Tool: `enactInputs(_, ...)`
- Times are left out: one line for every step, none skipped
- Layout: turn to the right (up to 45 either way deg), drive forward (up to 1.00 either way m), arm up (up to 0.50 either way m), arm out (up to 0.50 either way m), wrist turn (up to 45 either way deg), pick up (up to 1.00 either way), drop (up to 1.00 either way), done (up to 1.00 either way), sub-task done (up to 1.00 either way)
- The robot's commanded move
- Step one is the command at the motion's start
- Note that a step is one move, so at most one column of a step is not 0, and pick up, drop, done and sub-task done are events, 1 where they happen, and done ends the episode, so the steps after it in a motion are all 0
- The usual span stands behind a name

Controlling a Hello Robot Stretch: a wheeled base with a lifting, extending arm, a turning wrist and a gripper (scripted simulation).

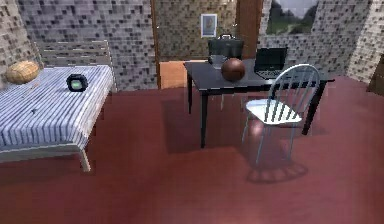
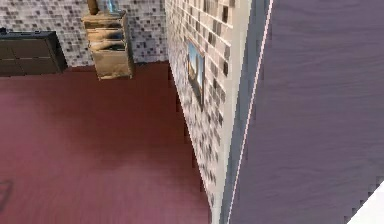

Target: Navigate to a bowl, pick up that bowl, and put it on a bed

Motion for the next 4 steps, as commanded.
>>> enactInputs(0.0,1.00,0.00,0.00,0.0,0.00,0.00,0.00,0.00)
enactInputs(-6.0,0.00,0.00,0.00,0.0,0.00,0.00,0.00,0.00)
enactInputs(0.0,0.10,0.00,0.00,0.0,0.00,0.00,0.00,0.00)
enactInputs(-45.0,0.00,0.00,0.00,0.0,0.00,0.00,0.00,0.00)
